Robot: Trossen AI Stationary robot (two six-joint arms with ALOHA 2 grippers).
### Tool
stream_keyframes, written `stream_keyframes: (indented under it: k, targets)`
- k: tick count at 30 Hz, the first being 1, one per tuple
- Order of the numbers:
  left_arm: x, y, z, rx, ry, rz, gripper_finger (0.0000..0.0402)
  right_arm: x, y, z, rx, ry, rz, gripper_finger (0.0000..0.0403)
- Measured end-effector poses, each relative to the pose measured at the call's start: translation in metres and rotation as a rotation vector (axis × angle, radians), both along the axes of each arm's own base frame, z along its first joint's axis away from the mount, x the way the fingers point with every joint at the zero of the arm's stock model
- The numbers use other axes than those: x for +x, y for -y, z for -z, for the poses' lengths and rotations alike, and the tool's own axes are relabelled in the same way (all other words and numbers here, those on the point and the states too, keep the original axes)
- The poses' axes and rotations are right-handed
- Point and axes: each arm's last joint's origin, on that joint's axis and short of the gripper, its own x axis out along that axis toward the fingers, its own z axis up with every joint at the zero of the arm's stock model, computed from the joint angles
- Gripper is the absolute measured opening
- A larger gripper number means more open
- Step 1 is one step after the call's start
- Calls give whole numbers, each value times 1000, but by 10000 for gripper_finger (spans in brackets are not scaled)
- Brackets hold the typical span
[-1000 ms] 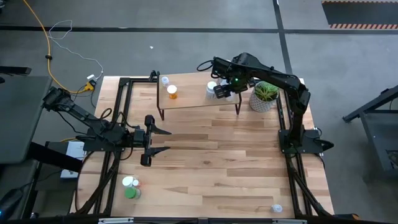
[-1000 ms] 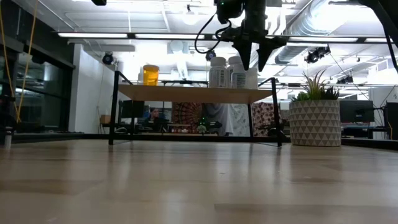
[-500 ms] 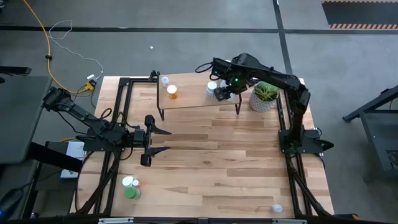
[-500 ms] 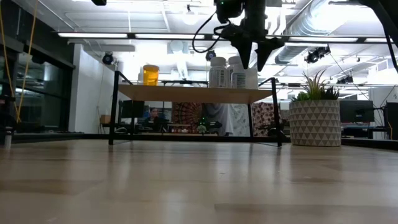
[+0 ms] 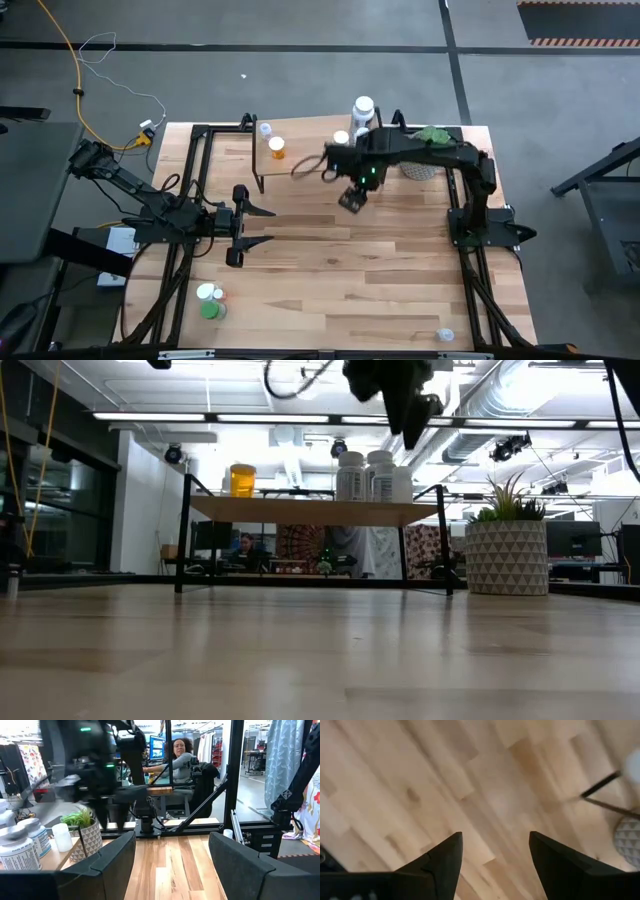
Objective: Pick and place medicine bottles onto shelf by color
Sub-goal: Put the transparent pill bottle on the shelf
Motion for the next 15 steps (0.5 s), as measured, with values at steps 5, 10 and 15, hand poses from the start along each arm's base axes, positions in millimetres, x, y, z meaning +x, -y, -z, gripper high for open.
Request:
stream_keyframes:
  k: [5, 10, 15]
  targets:
    - [0, 0, 0, -23, 2, 1, 243, -1, -58, 1, -14, -6, -106, 220]
    - [0, 0, 0, -35, 4, 1, 243, -37, -107, 18, -31, -111, -76, 220]
    - [0, 0, 0, -37, 4, 1, 243, -96, -144, 41, -60, -213, 80, 220]
